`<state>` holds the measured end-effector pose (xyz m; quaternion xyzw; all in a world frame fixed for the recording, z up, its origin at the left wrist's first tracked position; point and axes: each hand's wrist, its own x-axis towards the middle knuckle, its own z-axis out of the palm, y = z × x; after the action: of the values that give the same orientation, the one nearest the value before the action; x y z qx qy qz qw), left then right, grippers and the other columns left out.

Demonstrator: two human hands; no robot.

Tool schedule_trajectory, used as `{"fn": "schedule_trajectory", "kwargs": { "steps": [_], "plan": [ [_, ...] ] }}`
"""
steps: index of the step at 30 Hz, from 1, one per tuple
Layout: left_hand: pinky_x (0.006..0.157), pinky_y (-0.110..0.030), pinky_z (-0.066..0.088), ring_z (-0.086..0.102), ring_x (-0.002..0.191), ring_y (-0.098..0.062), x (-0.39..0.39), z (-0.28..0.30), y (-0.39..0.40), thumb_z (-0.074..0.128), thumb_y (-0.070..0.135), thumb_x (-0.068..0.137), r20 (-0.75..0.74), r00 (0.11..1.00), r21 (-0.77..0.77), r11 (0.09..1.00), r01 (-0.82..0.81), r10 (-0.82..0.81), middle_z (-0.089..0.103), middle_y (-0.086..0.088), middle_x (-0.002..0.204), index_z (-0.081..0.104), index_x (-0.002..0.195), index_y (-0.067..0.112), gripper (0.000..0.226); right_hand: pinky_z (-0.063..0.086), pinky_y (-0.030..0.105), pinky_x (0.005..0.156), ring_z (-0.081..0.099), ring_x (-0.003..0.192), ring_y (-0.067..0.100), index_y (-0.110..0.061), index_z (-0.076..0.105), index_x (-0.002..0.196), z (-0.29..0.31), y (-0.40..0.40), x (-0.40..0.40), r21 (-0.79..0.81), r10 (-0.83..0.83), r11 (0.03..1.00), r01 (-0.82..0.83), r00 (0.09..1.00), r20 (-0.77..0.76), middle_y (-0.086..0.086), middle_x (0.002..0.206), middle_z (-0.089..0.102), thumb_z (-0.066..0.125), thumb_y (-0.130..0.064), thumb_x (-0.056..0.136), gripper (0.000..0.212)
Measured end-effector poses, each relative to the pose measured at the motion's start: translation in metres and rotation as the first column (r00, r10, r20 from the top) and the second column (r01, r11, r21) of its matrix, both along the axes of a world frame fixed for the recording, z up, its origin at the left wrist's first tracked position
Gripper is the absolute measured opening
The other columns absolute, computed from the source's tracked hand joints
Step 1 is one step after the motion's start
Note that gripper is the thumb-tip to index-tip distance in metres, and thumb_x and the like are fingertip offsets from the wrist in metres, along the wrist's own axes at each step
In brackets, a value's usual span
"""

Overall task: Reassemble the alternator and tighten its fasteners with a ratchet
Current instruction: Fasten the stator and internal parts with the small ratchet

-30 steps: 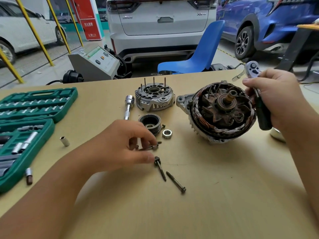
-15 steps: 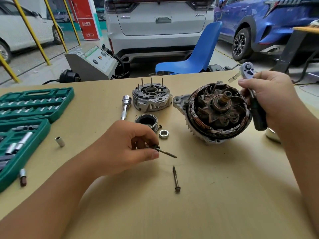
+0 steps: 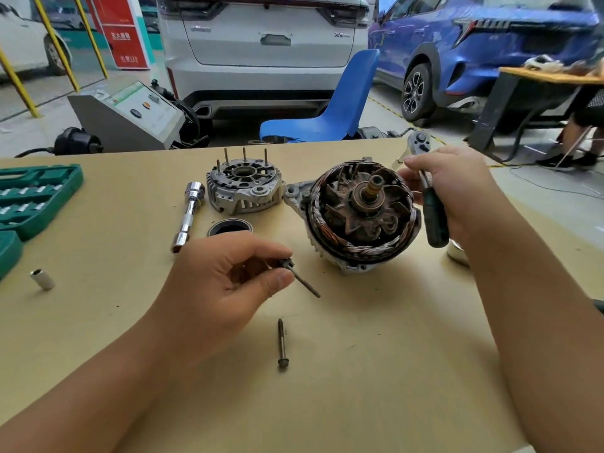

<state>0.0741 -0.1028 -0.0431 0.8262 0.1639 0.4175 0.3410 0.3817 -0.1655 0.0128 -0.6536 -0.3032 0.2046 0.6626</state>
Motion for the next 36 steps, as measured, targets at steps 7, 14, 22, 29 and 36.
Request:
{"fn": "schedule_trajectory", "kwargs": {
  "steps": [7,14,22,29,36],
  "plan": [
    [0.067,-0.023,0.053,0.066,0.074,-0.006,0.019,0.002,-0.017,0.074,0.019,0.086,0.060,0.990,0.184,0.974,-0.135,0.126,0.068,0.014,0.085,0.078,0.106,0.012,0.021,0.056,0.044,0.072,0.067,0.083,0.026,-0.007,0.072,0.086,-0.003,0.005,-0.004,-0.111,-0.071,0.990,0.086,0.989,0.133,0.013,0.092,0.072,0.073,-0.027,0.078,0.021],
    [0.068,-0.029,0.053,0.064,0.075,-0.010,0.025,0.000,-0.023,0.076,0.016,0.085,0.094,0.975,0.282,0.934,-0.221,0.203,0.070,0.003,0.083,0.078,0.101,0.006,0.019,0.052,0.036,0.064,0.064,0.064,0.022,-0.004,0.071,0.079,-0.005,0.005,-0.004,-0.160,-0.055,0.983,0.091,0.976,0.212,0.001,0.064,0.067,0.075,-0.027,0.082,0.024],
    [0.070,-0.031,0.054,0.067,0.075,-0.018,0.028,0.000,-0.019,0.075,0.020,0.088,0.180,0.950,0.303,0.904,-0.301,0.256,0.073,-0.005,0.083,0.078,0.095,0.001,0.021,0.052,0.036,0.065,0.066,0.064,0.020,-0.008,0.072,0.074,-0.004,0.003,0.002,-0.182,-0.070,0.976,0.116,0.968,0.243,0.000,0.066,0.072,0.075,-0.027,0.077,0.019],
    [0.067,-0.027,0.050,0.064,0.070,-0.020,0.040,0.001,-0.021,0.080,0.010,0.087,0.159,0.964,0.374,0.890,-0.260,0.215,0.070,-0.008,0.078,0.078,0.090,-0.002,0.013,0.056,0.037,0.068,0.068,0.069,0.020,-0.009,0.074,0.080,0.000,0.003,-0.005,-0.196,-0.055,0.974,0.113,0.959,0.279,0.003,0.078,0.076,0.076,-0.031,0.078,0.023],
    [0.065,-0.033,0.049,0.063,0.066,-0.027,0.043,-0.005,-0.021,0.083,0.001,0.084,0.099,0.971,0.443,0.864,-0.239,0.218,0.067,-0.012,0.074,0.075,0.083,-0.006,0.011,0.058,0.060,0.084,0.071,0.088,0.039,-0.008,0.071,0.078,0.004,0.000,-0.013,-0.215,-0.052,0.969,0.122,0.951,0.306,0.021,0.091,0.073,0.075,-0.036,0.070,0.030]
  ]
}}
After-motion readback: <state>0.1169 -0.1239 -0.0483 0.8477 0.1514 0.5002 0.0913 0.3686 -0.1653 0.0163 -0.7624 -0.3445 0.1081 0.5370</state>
